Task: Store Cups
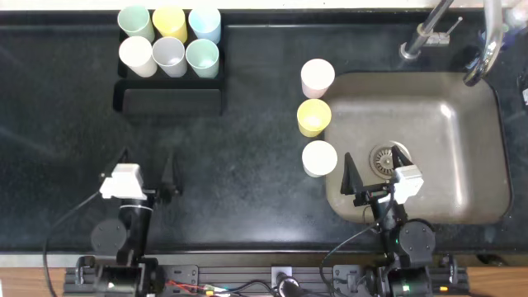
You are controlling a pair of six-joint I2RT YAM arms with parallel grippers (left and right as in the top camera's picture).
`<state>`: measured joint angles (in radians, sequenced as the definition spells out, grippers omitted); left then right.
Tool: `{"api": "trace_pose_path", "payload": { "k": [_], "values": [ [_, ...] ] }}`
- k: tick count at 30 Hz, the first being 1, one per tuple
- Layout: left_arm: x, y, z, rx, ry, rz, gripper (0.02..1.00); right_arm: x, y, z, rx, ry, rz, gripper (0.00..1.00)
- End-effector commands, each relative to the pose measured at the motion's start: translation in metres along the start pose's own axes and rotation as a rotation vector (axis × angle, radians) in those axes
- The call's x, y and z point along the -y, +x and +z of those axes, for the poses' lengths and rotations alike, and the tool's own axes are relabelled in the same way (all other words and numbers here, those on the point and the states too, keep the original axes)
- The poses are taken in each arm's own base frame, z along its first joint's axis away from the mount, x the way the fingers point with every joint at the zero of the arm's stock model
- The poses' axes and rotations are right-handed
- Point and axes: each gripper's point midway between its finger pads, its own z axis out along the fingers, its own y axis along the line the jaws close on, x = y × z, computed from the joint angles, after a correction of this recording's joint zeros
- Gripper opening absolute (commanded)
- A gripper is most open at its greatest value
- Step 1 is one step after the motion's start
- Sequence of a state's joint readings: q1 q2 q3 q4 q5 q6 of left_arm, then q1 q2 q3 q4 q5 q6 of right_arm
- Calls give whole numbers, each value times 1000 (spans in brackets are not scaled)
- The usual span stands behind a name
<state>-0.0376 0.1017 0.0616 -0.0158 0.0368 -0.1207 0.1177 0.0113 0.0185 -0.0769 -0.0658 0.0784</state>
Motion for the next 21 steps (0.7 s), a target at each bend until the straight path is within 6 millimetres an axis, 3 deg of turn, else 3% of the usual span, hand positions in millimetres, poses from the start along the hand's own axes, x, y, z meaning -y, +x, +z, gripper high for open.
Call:
{"api": "trace_pose_path", "payload": {
  "k": [1, 9, 12, 15, 17, 21],
  "values": [
    [7, -63, 8, 22, 1, -68, 1000, 2, 5, 1, -4, 6, 4, 996],
    [53, -189, 72, -63, 88, -62, 1000, 2, 5, 1, -5, 7, 5, 998],
    [82, -218, 103, -137, 136, -53, 1000, 2, 5, 1, -4, 6, 4, 998],
    [113, -226, 129, -224, 177, -44, 1000, 2, 5, 1, -4, 6, 4, 998],
    [132, -221, 147, -288, 173, -67, 1000, 2, 5, 1, -4, 6, 4, 998],
    [168, -185, 179, -423, 187, -99, 1000, 2, 5, 1, -4, 6, 4, 996]
  ]
}}
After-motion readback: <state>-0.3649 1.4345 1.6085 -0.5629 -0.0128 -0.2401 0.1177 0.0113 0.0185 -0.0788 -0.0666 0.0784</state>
